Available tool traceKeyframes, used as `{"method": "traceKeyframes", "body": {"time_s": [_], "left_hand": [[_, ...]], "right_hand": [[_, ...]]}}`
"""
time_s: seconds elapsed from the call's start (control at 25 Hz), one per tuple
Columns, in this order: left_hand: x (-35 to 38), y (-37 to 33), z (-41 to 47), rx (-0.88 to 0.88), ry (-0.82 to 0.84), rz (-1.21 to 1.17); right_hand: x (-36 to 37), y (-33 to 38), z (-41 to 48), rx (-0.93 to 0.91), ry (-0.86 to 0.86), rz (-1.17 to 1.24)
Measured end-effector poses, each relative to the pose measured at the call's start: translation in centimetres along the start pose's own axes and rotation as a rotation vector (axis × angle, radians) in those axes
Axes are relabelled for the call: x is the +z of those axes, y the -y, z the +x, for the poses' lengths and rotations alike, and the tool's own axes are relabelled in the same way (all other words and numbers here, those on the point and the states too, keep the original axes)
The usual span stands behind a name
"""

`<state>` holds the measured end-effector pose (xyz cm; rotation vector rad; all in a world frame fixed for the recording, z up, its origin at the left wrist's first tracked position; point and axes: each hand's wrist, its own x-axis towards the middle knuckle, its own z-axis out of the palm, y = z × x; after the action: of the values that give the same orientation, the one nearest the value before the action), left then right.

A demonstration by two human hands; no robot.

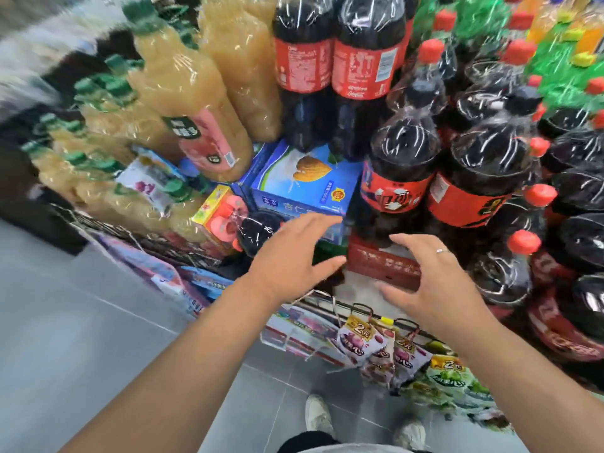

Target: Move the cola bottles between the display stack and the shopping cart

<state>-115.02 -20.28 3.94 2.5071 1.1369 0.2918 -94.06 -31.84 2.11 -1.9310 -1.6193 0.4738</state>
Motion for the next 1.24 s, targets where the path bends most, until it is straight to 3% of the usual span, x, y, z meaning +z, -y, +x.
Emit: {"method": "traceKeyframes", "body": {"time_s": [0.32,0.72,0.96,1.24], "left_hand": [[-1.4,7.8,-4.5,-0.267,-0.047,-0.014],[-1.2,13.8,-3.7,-0.604,-0.085,-0.257],[1.0,15.2,-1.9,-0.882,-0.14,-0.696],[3.0,15.9,0.1,-0.807,-0.14,-0.765]], "right_hand": [[7.3,4.6,5.3,-0.033,0.199,0.001],[14.4,7.3,11.5,0.04,0.335,-0.048],[18.7,6.8,14.0,0.088,0.388,-0.034],[21.4,5.7,14.3,0.165,0.341,-0.015]]}}
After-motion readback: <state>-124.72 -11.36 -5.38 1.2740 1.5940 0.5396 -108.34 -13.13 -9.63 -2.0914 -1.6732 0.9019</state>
